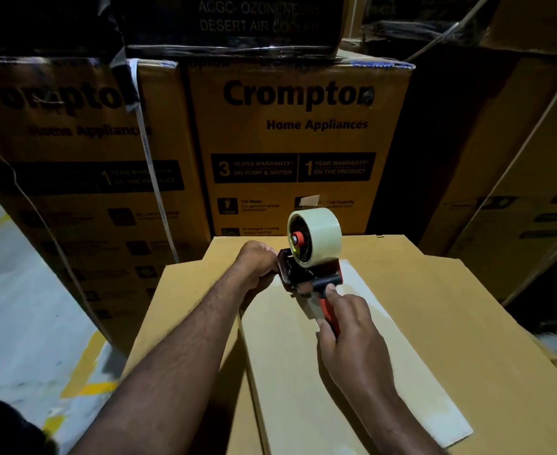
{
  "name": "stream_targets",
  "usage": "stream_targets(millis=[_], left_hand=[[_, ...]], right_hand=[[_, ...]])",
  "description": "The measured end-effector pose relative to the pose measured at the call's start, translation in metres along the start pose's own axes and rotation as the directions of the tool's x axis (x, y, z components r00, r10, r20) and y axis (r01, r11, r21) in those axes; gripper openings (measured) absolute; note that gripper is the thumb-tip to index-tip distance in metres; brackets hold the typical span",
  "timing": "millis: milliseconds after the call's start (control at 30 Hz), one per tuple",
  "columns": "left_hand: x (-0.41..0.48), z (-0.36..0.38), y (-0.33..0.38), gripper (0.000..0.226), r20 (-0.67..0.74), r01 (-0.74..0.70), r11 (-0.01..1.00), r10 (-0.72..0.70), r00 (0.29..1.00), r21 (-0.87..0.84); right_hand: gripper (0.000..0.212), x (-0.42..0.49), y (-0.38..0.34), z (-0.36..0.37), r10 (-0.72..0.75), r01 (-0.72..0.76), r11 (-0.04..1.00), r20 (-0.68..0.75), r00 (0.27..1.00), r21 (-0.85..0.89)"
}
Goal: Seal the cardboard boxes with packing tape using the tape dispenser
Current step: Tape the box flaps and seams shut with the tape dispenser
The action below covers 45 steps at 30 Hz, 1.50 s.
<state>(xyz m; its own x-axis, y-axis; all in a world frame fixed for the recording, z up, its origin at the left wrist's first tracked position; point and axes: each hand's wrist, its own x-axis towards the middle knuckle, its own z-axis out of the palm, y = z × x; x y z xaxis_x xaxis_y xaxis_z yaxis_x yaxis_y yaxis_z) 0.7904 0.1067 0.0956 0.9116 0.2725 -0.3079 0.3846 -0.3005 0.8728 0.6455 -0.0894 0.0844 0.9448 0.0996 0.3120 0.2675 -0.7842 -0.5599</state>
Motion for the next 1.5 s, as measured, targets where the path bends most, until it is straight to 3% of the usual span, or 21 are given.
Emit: stream_targets(millis=[100, 200, 300, 533, 700, 800, 1000, 1200, 1333, 1500], left_hand=[[0.005, -0.005, -0.001, 0.010, 0.060, 0.073, 0.995, -0.077, 0.995, 0.071], [0.007, -0.014, 0.002, 0.010, 0.206, 0.133, 0.973, -0.171, 0.963, 0.186], [0.010, -0.016, 0.001, 0.017, 0.329, 0.092, 0.964, -0.174, 0.928, 0.251], [0.008, -0.019, -0.006, 0.015, 0.364, -0.095, 0.949, -0.023, 0.931, 0.302], [0.005, -0.043, -0.017, 0.023, 0.565, -0.187, 0.937, -0.013, 0.825, 0.296], [0.004, -0.038, -0.025, 0.018, 0.550, -0.276, 0.880, 0.020, 0.835, 0.386], [0.005, -0.041, -0.027, 0.013, 0.540, -0.292, 0.860, 0.023, 0.841, 0.418], [-0.001, -0.040, -0.024, 0.032, 0.535, -0.310, 0.849, 0.039, 0.844, 0.427], [-0.009, -0.034, -0.029, 0.036, 0.507, -0.427, 0.792, 0.176, 0.844, 0.436], [0.004, -0.039, -0.028, 0.029, 0.361, -0.484, 0.698, 0.331, 0.872, 0.528]], right_hand=[[0.057, 0.000, -0.001, -0.002, 0.011, -0.011, 1.000, 0.010, 1.000, 0.007], [0.058, -0.002, -0.003, -0.005, 0.015, -0.017, 0.999, 0.062, 0.998, 0.035], [0.059, -0.001, -0.003, -0.008, 0.037, -0.041, 0.998, 0.101, 0.994, 0.037], [0.057, 0.001, -0.009, -0.015, 0.049, -0.050, 0.999, 0.121, 0.991, 0.003], [0.057, -0.003, -0.010, -0.014, 0.063, -0.059, 0.997, 0.107, 0.992, -0.040], [0.057, -0.001, -0.014, -0.010, 0.055, -0.042, 0.994, 0.130, 0.990, -0.096], [0.060, 0.005, -0.022, -0.017, 0.081, -0.057, 0.991, 0.192, 0.978, -0.123], [0.059, -0.030, -0.017, -0.048, 0.114, -0.065, 0.981, 0.263, 0.958, -0.185], [0.059, -0.039, -0.012, -0.050, 0.135, -0.100, 0.982, 0.229, 0.964, -0.157], [0.063, -0.026, -0.027, -0.034, 0.069, -0.039, 0.990, 0.222, 0.973, -0.136]])
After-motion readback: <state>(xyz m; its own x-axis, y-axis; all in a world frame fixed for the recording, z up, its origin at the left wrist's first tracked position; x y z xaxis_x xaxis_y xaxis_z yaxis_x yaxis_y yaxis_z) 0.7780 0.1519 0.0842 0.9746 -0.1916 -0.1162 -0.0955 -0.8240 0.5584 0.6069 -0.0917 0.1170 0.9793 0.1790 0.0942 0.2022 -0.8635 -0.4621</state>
